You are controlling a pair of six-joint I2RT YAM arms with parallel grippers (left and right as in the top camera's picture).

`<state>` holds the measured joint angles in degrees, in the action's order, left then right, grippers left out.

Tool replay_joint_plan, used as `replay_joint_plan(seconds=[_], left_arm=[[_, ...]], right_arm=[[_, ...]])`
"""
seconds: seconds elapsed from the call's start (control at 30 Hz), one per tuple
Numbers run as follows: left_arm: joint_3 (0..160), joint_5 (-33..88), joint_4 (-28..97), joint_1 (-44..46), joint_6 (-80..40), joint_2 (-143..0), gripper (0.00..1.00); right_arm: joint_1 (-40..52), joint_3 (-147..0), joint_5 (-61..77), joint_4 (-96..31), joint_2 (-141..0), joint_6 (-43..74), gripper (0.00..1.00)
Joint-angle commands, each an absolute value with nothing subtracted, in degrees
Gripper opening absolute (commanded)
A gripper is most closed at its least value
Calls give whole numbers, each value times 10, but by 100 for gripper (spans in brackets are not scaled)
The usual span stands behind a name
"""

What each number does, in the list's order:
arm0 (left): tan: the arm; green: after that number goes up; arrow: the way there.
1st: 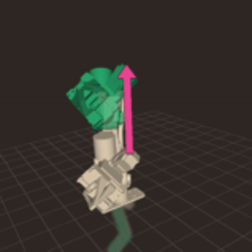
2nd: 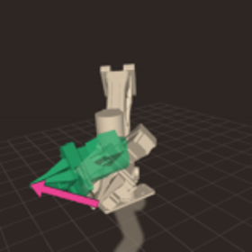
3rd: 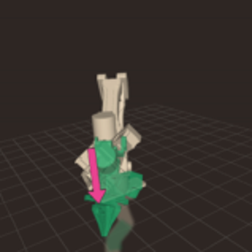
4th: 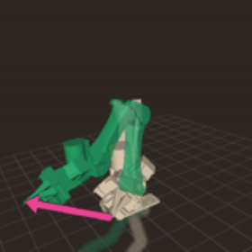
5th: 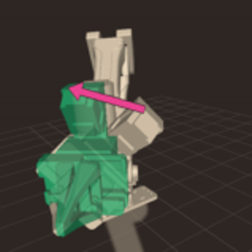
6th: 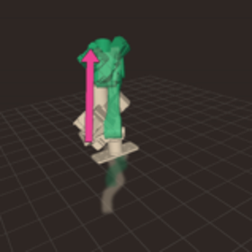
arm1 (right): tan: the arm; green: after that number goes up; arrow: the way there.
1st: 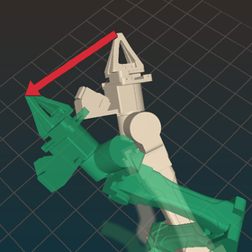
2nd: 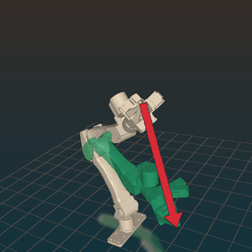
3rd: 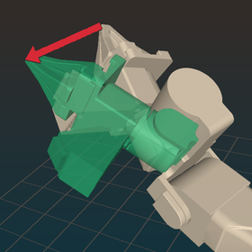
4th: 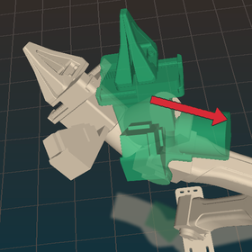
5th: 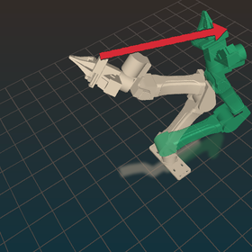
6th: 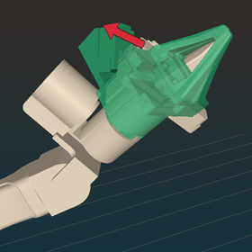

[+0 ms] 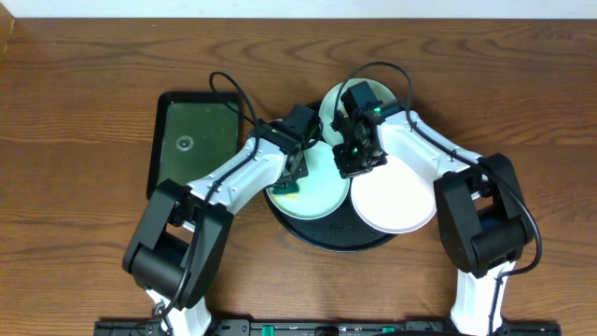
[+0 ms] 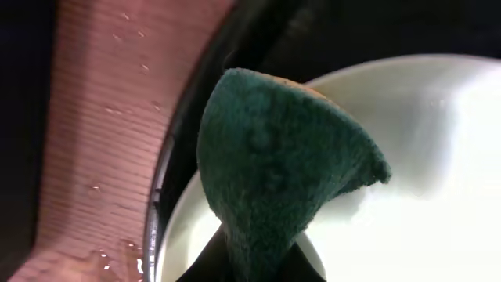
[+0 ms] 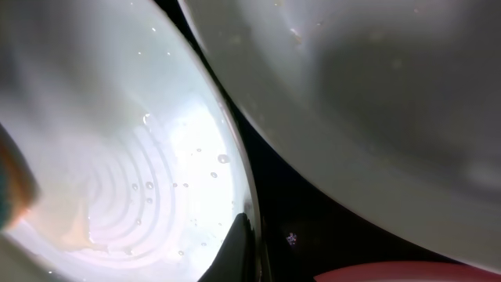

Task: Clean dirty plates on tray and stack at the side
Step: 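Scrub the green plate with the sponge in the left gripper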

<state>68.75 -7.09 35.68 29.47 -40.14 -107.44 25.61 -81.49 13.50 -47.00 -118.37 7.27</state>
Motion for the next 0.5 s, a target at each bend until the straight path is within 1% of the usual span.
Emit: replay_joint_plan(seconds=[0.0, 0.2, 0.47], left_arm=[[685, -108, 349, 283, -411, -1023, 6], [685, 21, 323, 283, -427, -994, 8], [654, 84, 325, 283, -515, -1030, 8]], right_arm=[[259, -811, 127, -472, -1182, 73, 1], [259, -811, 127, -471, -1182, 73, 1], [259, -811, 127, -471, -1183, 72, 2]])
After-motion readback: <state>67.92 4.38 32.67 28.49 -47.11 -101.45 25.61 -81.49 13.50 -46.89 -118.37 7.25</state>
